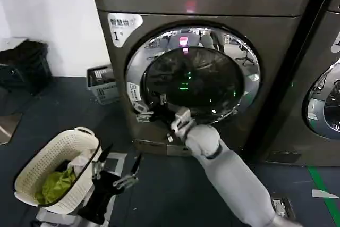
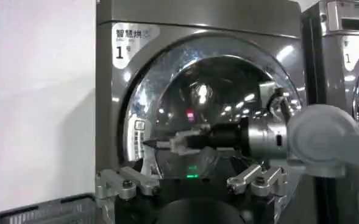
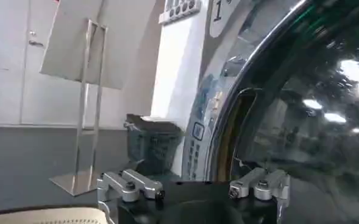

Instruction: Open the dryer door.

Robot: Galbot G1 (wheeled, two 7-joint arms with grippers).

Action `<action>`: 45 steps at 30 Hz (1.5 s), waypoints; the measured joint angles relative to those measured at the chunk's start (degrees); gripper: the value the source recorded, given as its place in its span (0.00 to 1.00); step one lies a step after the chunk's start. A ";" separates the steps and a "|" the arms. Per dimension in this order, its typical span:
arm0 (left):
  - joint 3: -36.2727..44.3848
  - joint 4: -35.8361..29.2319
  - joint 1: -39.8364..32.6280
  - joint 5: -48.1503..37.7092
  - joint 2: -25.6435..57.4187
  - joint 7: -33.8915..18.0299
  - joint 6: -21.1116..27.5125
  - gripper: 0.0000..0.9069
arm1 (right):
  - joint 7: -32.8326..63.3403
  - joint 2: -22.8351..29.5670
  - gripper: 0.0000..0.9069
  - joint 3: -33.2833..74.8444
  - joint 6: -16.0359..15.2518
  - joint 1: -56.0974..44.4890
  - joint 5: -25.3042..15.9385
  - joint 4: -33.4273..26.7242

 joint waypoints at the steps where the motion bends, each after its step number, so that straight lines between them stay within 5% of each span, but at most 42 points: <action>1: 0.19 0.10 -0.02 -0.03 0.01 0.01 -0.08 1.00 | -0.16 0.25 1.00 -0.21 0.05 0.42 0.17 -0.79; 15: 0.89 0.59 -0.17 1.51 -0.08 -1.25 0.23 1.00 | -4.23 3.30 1.00 -1.84 0.87 3.69 2.94 -7.85; 22: 1.07 0.45 -0.44 4.02 0.30 -1.51 1.64 1.00 | -9.22 1.96 1.00 -1.04 0.51 2.74 4.83 -5.89; 27: 3.81 0.09 -0.04 8.81 1.41 -9.59 -1.33 1.00 | -13.73 0.32 1.00 -0.11 0.20 1.11 4.89 -3.00; 30: 4.42 0.05 0.11 9.67 1.50 -10.28 -2.41 1.00 | -15.52 -0.60 1.00 0.41 0.32 0.16 4.82 -1.02; 36: 2.26 1.24 -1.39 5.79 1.21 -4.59 -2.46 1.00 | -18.89 -2.04 1.00 1.47 -0.39 -1.15 7.13 2.08; 45: -6.16 2.69 -5.34 -8.66 2.64 9.70 3.75 1.00 | -26.05 -5.02 1.00 3.54 -1.96 -3.56 10.95 6.92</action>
